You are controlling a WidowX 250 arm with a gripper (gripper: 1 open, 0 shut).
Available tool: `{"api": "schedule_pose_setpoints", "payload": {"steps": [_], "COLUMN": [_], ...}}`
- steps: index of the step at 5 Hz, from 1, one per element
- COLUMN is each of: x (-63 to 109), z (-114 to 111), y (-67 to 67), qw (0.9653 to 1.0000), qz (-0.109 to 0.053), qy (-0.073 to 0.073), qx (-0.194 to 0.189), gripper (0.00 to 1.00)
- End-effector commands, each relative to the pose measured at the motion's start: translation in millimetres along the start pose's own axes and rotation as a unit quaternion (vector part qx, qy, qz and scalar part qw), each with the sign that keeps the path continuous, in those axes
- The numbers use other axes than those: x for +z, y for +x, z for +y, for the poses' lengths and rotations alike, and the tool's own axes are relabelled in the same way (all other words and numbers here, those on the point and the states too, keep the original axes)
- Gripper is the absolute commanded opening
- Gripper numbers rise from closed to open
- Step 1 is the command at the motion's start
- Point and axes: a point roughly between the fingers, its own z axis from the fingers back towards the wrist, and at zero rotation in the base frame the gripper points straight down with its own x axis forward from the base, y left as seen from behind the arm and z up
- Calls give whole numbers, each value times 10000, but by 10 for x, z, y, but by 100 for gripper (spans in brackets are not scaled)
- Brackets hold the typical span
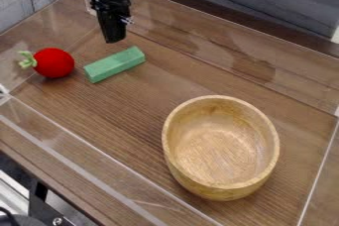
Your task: Put the green block in the brown bowl
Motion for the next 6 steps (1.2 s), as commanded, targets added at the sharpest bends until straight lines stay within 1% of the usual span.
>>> {"api": "schedule_pose_setpoints", "payload": {"steps": [1, 4, 5, 6], "x": [141, -191, -244, -208], "z": [-28, -24, -18, -40], "y": [25, 11, 6, -5], "qw": [9995, 9995, 9996, 9998], "qz": [-178, 46, 82, 54], "qy": [216, 67, 56, 72], "qx": [-156, -293, -266, -199], "gripper": [100, 100, 0, 0]}}
